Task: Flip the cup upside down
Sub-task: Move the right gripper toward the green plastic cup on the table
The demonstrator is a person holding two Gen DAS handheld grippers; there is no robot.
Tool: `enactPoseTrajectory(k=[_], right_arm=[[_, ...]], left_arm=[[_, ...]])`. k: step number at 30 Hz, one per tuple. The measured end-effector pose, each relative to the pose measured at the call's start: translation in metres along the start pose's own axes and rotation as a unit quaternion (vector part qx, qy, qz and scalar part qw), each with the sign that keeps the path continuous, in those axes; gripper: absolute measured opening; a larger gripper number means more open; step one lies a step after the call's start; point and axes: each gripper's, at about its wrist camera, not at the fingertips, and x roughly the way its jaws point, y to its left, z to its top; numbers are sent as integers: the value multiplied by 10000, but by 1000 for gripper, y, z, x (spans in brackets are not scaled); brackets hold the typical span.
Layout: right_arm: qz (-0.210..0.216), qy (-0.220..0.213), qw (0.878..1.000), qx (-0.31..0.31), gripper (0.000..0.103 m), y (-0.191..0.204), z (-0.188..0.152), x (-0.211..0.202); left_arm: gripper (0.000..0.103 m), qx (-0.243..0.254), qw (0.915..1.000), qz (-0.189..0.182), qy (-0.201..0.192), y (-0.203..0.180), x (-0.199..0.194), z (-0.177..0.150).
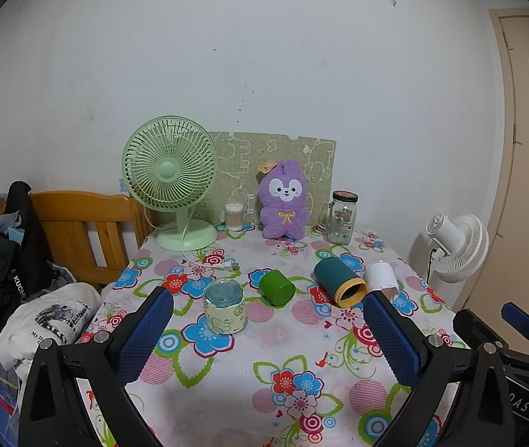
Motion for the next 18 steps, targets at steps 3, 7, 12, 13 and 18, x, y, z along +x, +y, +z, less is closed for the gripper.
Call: enactPoseTrajectory(k=[3, 7, 12, 13, 18], right_arm=[[1, 3, 10000, -2, 103, 0, 0, 0], [19, 16, 10000, -14, 103, 1, -1, 0], [42, 113, 9999, -110, 103, 5, -1, 8], [48, 128, 9998, -132, 103, 6, -1, 10], [130, 330, 9993, -127, 103, 9, -5, 25]], left_arm=[[103, 5, 10000, 4, -3, 0, 0, 0], [103, 0, 10000, 13, 5, 0, 0, 0], [103, -33, 9999, 70, 68, 6, 2, -2], [103, -39, 9999, 84, 97, 7, 3, -4], [103, -74, 9992, 161, 372, 17, 19, -8]])
